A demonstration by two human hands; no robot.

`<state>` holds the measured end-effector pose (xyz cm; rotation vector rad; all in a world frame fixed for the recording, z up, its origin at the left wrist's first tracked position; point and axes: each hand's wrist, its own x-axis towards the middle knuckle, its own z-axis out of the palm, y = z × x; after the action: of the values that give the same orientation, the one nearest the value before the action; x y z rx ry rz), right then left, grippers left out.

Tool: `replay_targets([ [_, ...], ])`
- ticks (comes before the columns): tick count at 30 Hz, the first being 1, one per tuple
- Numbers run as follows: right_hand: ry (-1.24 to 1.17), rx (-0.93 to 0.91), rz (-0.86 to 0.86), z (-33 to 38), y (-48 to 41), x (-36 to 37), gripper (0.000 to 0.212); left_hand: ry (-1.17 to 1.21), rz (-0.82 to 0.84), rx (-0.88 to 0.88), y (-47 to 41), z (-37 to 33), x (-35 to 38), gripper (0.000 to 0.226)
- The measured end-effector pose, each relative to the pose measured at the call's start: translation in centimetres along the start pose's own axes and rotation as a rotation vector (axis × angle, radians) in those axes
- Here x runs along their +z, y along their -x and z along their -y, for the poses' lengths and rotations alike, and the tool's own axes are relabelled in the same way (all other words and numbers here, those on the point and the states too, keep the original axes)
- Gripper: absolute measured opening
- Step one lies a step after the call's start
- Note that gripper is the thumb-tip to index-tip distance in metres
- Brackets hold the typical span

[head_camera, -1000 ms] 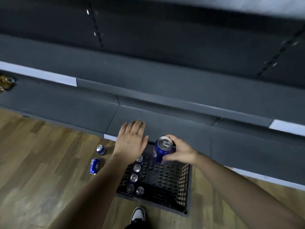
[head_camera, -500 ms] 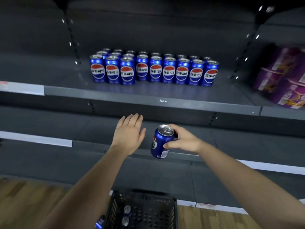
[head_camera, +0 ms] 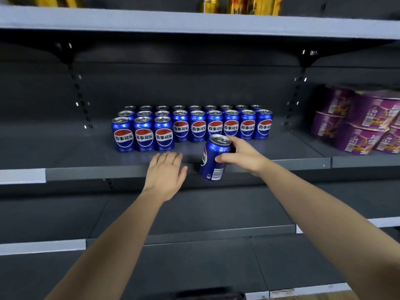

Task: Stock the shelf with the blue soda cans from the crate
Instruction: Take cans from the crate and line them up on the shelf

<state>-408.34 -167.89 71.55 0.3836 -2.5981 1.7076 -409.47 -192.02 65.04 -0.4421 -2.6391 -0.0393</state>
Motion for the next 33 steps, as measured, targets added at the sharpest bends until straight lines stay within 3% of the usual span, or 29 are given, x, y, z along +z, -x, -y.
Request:
replay_targets([
  [11,0.082,0.056,-0.113,-0.5,-6.7,0.6,0.060,0.012,0.015,-0.023,-3.5,2.4,2.3,0.074],
  [17,0.099,0.088,-0.100,-1.4,-8.8,0.6,0.047,0.037,0.002,-0.032,-3.8,3.2,3.8,0.049],
  [22,0.035,0.088,-0.094,-2.3,-9.4,1.3,0.075,0.037,0.003,-0.051,-4.1,3.3,4.5,0.063],
  [27,-0.049,0.092,0.008,-2.6,-9.6,2.1,0.072,0.035,-0.011,-0.046,-4.2,3.4,5.0,0.063],
  [30,0.094,0.047,-0.063,-2.8,-10.2,2.5,0.086,0.042,-0.018,-0.042,-4.2,3.5,5.0,0.062],
  [33,0.154,0.022,-0.098,-2.9,-10.6,2.8,0.083,0.041,-0.030,-0.038,-4.3,3.8,4.9,0.061],
])
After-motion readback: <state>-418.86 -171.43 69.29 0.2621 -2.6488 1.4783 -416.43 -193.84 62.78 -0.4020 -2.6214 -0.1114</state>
